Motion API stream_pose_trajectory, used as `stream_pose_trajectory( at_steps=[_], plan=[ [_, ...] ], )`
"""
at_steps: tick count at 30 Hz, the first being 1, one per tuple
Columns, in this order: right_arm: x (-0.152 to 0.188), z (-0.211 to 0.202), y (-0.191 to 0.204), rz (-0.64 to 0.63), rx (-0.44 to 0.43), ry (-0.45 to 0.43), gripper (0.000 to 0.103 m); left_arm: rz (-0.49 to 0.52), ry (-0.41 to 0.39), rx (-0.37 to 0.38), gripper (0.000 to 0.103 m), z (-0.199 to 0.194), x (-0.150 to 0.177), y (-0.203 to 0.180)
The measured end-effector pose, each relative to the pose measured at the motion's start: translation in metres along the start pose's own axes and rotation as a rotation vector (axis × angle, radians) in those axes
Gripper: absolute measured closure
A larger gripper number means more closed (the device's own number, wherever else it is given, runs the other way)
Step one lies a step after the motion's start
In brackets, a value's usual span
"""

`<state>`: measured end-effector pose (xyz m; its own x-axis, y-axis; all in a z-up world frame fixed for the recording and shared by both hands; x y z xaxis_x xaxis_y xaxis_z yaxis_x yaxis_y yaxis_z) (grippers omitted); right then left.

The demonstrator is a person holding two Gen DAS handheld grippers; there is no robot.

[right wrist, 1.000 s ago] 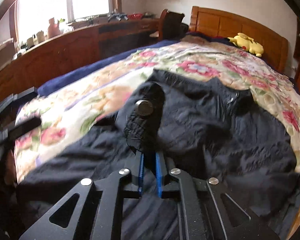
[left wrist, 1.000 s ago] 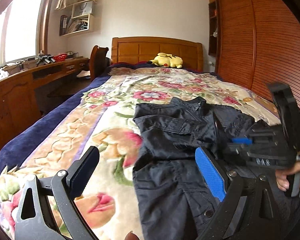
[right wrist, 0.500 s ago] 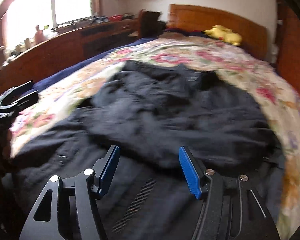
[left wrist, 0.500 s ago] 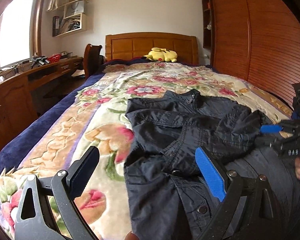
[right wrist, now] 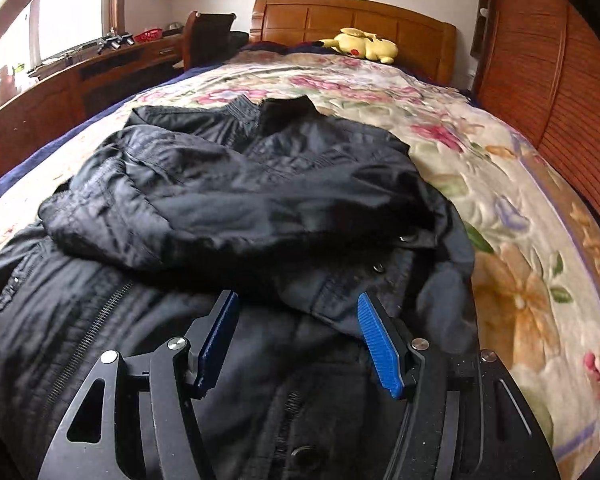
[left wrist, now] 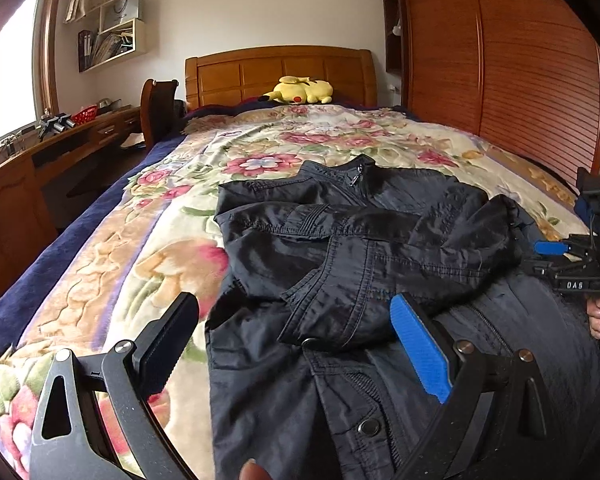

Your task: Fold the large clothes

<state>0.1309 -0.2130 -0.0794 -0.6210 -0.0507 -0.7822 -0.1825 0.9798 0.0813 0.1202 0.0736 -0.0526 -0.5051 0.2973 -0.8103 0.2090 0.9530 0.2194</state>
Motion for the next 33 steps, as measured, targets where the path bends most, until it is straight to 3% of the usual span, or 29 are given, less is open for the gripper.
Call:
stream_pose_trajectory(
  at_steps=[9, 19, 30, 33],
  plan=[
    [0.009, 0.023, -0.015, 0.076, -0.080, 0.051, 0.039, 0.023, 0.070, 0.044, 0.006, 0.032, -0.013, -0.018],
    [0.009, 0.025, -0.023, 0.099, -0.105, 0.056, 0.039, 0.063, 0.153, 0.067, 0.006, 0.092, -0.041, -0.035],
    [0.010, 0.025, -0.022, 0.111, -0.115, 0.055, 0.039, 0.012, 0.268, 0.132, 0.020, 0.149, -0.041, -0.042],
    [0.010, 0.025, -0.021, 0.111, -0.114, 0.055, 0.039, 0.011, 0.299, 0.151, 0.028, 0.154, -0.033, -0.047]
  ],
)
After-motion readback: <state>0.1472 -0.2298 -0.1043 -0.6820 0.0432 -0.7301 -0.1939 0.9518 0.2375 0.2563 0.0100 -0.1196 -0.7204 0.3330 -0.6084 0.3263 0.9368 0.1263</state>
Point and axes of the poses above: each gripper's, at about its wrist camera, not at the fingertips, and z roughly the way its jaws point, y to its left, x to its underside, the point moved 10 cm from there along z, roughly the way its jaws point, and after that the axes turned 12 degrees about z, right-handed, at the moved point
